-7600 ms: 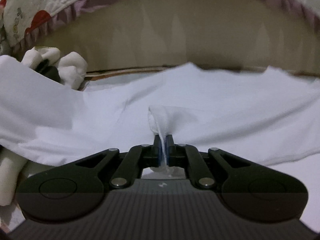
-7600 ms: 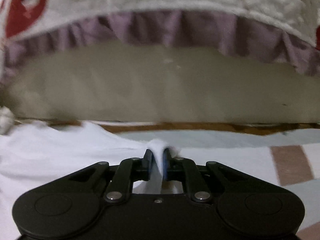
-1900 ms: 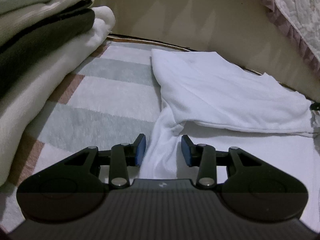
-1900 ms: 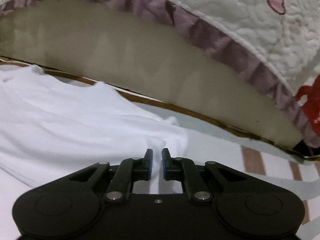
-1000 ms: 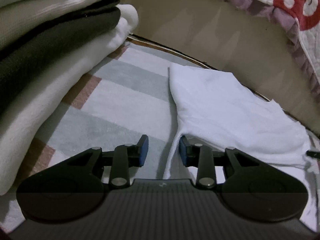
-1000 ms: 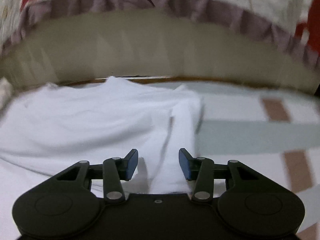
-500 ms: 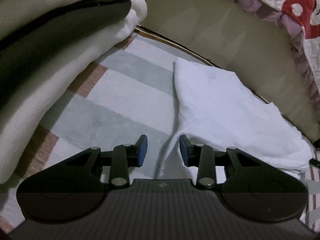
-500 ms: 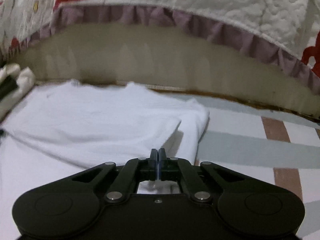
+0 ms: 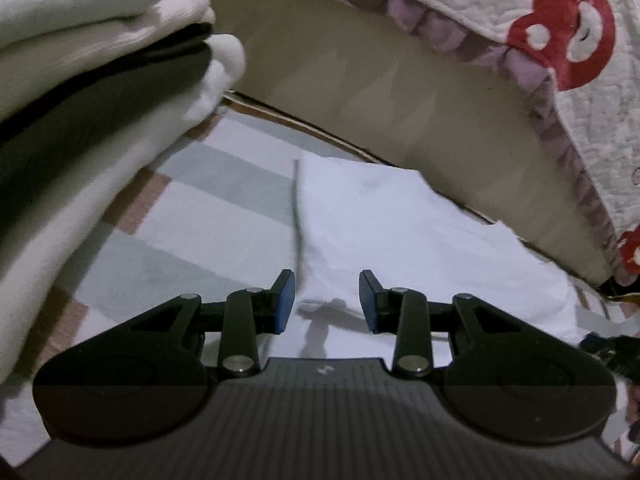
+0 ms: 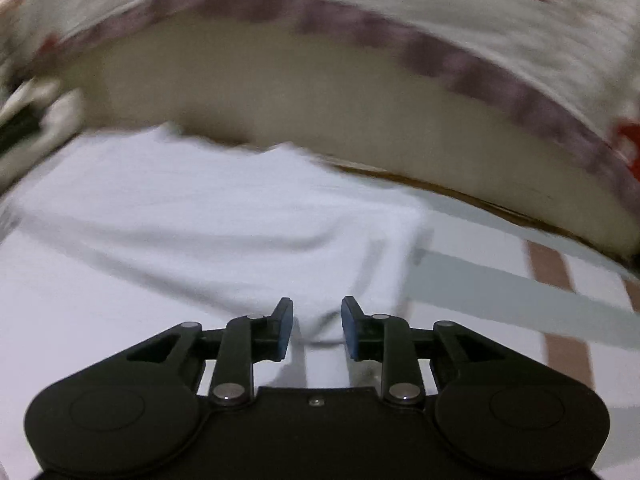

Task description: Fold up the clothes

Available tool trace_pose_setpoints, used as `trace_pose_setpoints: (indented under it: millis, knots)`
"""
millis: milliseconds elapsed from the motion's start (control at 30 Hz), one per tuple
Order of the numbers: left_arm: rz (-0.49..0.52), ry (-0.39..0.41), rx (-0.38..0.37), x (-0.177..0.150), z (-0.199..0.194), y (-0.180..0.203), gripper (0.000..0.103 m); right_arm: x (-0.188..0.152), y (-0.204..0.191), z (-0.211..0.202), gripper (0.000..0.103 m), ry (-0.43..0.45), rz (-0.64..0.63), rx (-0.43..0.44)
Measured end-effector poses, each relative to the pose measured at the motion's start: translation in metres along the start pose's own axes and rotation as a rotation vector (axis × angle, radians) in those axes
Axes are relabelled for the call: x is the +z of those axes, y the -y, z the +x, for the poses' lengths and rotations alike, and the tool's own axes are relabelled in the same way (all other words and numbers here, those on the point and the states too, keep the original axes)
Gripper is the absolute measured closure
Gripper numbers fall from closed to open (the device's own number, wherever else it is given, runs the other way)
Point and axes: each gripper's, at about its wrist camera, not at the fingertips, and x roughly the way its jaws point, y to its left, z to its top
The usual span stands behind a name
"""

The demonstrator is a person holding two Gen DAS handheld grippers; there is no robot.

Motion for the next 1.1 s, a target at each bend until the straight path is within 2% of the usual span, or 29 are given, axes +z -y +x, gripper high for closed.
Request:
trace_pose_setpoints:
  millis: [67,167,300,400,433,500,533,567,767,867,933,1000,1033,1100]
  knots:
    - [0.011,-0.017,-0.002,-0.004,0.004,0.003,0.068,-0.001,-0.016,0.009,0.062,-0.017,-0.124,-0.019]
    - [0.069,-0.032,0.033,-0.01,0.011,0.008,0.068,-0.003,-0.033,0.024,0.061,-0.038,-0.284,-0.072]
    - [0.209,-0.025,0.095,-0.015,0.016,0.018,0.068,0.003,-0.027,0.026,0.061,-0.019,-0.233,-0.063]
    - [0.223,-0.038,0.094,-0.018,0.018,0.018,0.068,0.002,-0.032,0.022,0.061,0.001,-0.233,-0.066]
    - [0.22,-0.043,0.098,-0.019,0.019,0.018,0.068,0.004,-0.032,0.019,0.062,0.003,-0.222,-0.069]
    - [0.218,-0.053,0.106,-0.02,0.022,0.018,0.07,0.006,-0.032,0.014,0.073,0.007,-0.201,-0.074]
    - [0.216,-0.055,0.11,-0.021,0.022,0.018,0.07,0.007,-0.031,0.012,0.09,0.009,-0.191,-0.077]
    - [0.211,-0.055,0.109,-0.021,0.022,0.018,0.07,0.008,-0.031,0.009,0.101,0.011,-0.18,-0.08]
    - [0.165,-0.07,0.1,-0.022,0.021,0.01,0.07,0.004,-0.022,0.002,0.103,-0.022,-0.105,-0.111]
    - [0.137,-0.048,0.08,-0.02,0.018,0.009,0.07,-0.007,-0.013,0.007,0.103,-0.055,-0.062,-0.078]
    - [0.136,-0.004,0.051,-0.018,0.013,0.01,0.07,-0.007,-0.002,0.004,0.096,-0.043,0.065,-0.007]
    - [0.135,0.044,0.015,-0.017,0.007,0.013,0.069,-0.005,0.009,0.002,0.08,-0.023,0.202,0.08]
    - [0.133,0.069,-0.001,-0.016,0.004,0.014,0.069,-0.006,0.015,0.001,0.064,-0.013,0.272,0.119]
    - [0.132,0.069,0.055,-0.018,0.005,0.024,0.069,-0.006,0.024,0.002,0.062,-0.003,0.4,0.176]
